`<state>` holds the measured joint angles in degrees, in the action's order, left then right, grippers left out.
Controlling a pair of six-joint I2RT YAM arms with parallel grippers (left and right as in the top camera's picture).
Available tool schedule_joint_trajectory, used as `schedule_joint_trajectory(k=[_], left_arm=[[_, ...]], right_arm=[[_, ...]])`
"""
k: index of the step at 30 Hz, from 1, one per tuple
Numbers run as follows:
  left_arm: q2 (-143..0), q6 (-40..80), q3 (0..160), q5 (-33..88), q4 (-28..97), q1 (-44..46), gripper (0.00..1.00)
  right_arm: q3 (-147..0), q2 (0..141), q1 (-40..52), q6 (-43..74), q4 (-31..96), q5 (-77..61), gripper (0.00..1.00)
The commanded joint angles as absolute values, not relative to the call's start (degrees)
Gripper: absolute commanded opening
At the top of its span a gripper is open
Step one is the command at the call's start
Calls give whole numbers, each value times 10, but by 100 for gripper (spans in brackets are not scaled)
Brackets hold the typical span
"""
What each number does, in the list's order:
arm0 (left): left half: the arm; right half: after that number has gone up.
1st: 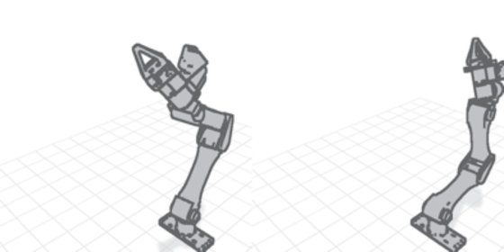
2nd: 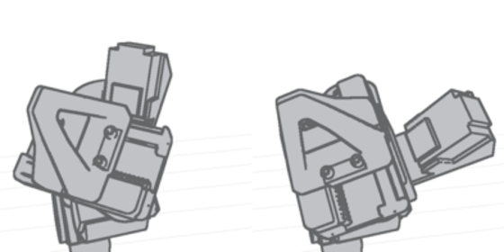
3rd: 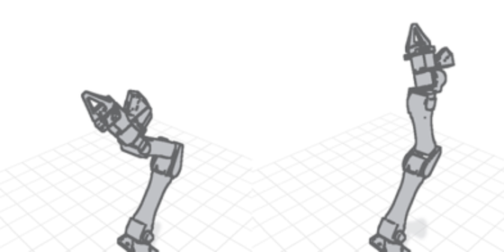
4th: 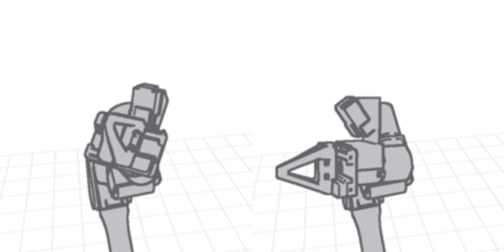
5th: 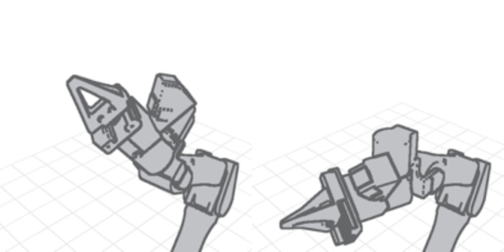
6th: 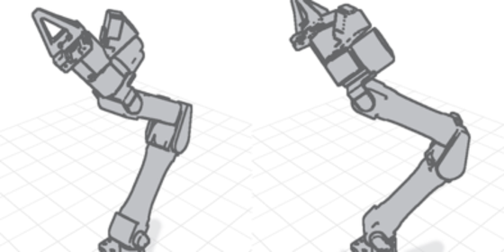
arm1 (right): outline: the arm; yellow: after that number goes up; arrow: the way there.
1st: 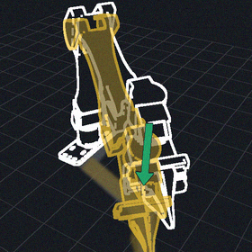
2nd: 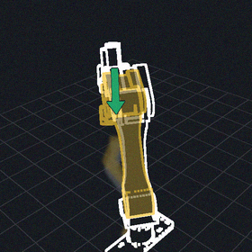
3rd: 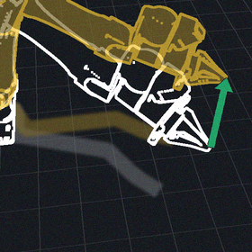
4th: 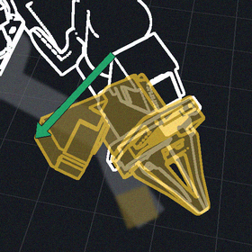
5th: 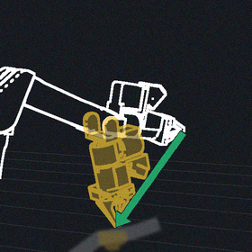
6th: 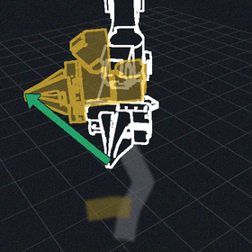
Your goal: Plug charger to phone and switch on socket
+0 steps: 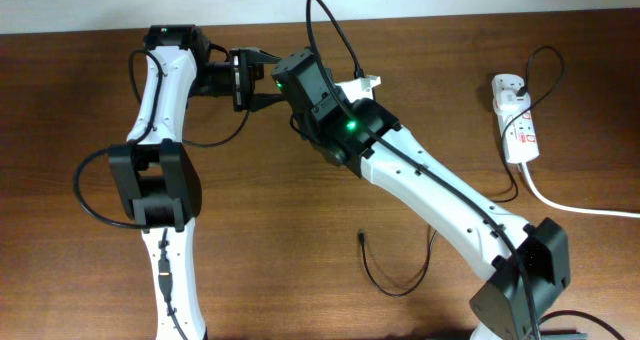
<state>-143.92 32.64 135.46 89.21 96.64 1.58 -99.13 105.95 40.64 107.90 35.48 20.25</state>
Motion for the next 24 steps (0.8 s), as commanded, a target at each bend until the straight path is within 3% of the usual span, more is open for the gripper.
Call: schedule_joint_trajectory(k=[1,16,22,24], left_arm=[[-1439,330,1366,896,959,21,61],[-1439,337,1366,882,915,42,52],[-1439,359,1366,881,898,42,34],[-1439,369,1366,881,894,42,34]], right_arm=[[-1003,1061,405,1079,349,212,4],[-1003,1065,410,1081,353,251,4],[-1003,1065,412,1081,353,242,4],[-1003,1065,417,1081,351,242,4]])
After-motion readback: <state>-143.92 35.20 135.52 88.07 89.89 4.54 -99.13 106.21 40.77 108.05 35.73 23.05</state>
